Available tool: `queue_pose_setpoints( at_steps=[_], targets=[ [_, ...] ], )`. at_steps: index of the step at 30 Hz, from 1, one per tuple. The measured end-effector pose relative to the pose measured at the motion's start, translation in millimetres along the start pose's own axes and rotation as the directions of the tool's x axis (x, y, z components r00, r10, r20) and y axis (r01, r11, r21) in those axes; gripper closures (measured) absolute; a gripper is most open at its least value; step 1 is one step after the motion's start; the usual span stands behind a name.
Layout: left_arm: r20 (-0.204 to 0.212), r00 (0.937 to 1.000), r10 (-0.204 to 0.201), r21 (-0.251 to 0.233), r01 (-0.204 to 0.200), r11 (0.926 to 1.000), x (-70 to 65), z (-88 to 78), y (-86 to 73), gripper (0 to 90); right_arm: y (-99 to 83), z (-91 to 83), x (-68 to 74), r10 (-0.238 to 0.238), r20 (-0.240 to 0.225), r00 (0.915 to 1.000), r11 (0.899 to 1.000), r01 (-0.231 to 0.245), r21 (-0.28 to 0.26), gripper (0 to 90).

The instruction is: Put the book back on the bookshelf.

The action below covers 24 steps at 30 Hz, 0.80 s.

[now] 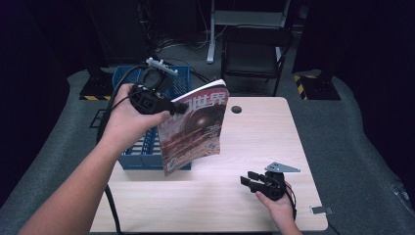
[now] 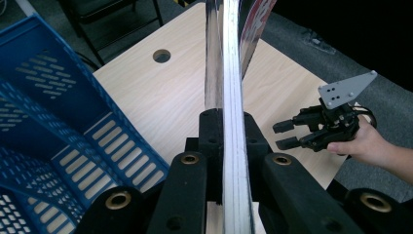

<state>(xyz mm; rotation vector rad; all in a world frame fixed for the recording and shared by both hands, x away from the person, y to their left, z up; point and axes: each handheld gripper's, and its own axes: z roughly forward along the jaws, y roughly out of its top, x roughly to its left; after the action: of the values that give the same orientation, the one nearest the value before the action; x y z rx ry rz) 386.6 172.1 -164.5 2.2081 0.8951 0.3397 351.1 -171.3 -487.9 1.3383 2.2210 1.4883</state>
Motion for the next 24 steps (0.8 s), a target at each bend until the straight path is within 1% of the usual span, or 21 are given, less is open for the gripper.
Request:
queue_pose_setpoints(
  at_steps=[1, 2, 7, 8, 9, 10, 11, 12, 14, 15, 20, 24],
  targets=[
    [0.001, 1.0, -0.001, 0.001, 0.001, 1.0, 1.7, -0.9, 0.0, 84.2, 0.0, 0.0, -0.1, -0.001, 0.0, 1.0, 1.0, 0.001, 0.0, 53.5],
    [0.001, 0.9999, -0.011, 0.0, 0.011, 0.9999, 2.7, -1.4, -0.2, 84.2, 0.0, 0.0, -0.3, -0.001, -0.001, 1.0, 1.0, 0.001, -0.001, 53.5],
    [-0.018, 0.9992, -0.035, -0.006, 0.034, 0.9994, 10.7, -4.1, -0.6, 84.2, 0.0, 0.1, -0.3, 0.002, 0.002, 1.0, 1.0, -0.002, -0.001, 53.5],
    [-0.016, 0.9991, -0.039, 0.0, 0.039, 0.9992, 12.4, -4.9, -0.6, 84.2, 0.0, 0.1, -0.3, 0.004, 0.003, 1.0, 1.0, -0.004, -0.001, 53.5],
    [-0.023, 0.9989, -0.041, -0.003, 0.041, 0.9991, 14.0, -5.1, -0.7, 84.2, 0.0, -0.2, 0.0, 0.008, 0.004, 1.0, 1.0, -0.008, 0.0, 53.5],
    [-0.018, 0.9989, -0.043, 0.006, 0.043, 0.999, 16.0, -6.2, -0.5, 84.2, 0.0, -0.2, -0.1, 0.008, 0.004, 1.0, 1.0, -0.008, 0.0, 53.5],
    [-0.035, 0.9985, -0.043, -0.001, 0.043, 0.9991, 17.3, -6.1, -0.7, 84.2, 0.0, -0.2, -0.2, 0.009, 0.003, 1.0, 1.0, -0.009, 0.0, 53.6],
    [-0.035, 0.9982, -0.047, -0.004, 0.047, 0.9989, 18.8, -6.5, -0.9, 84.2, 0.0, -0.2, -0.2, 0.009, 0.004, 1.0, 1.0, -0.009, 0.0, 53.5],
    [-0.034, 0.9981, -0.051, 0.009, 0.051, 0.9986, 22.2, -8.6, -0.8, 84.2, -0.2, -0.3, -0.1, 0.007, 0.001, 1.0, 1.0, -0.007, 0.0, 53.5],
    [-0.039, 0.9977, -0.056, 0.005, 0.056, 0.9984, 23.7, -9.1, -1.1, 84.2, -0.1, -0.1, -0.1, 0.002, -0.001, 1.0, 1.0, -0.002, -0.001, 53.5],
    [-0.061, 0.9945, -0.086, -0.01, 0.085, 0.9963, 32.0, -12.9, -2.1, 84.2, 0.0, 0.3, 0.8, 0.005, -0.001, 1.0, 1.0, -0.005, 0.002, 53.6],
    [-0.085, 0.9891, -0.12, -0.026, 0.118, 0.9927, 38.7, -16.7, -3.0, 84.2, 0.1, 0.2, 1.0, 0.01, 0.002, 1.0, 1.0, -0.01, -0.002, 53.5]
  ],
)
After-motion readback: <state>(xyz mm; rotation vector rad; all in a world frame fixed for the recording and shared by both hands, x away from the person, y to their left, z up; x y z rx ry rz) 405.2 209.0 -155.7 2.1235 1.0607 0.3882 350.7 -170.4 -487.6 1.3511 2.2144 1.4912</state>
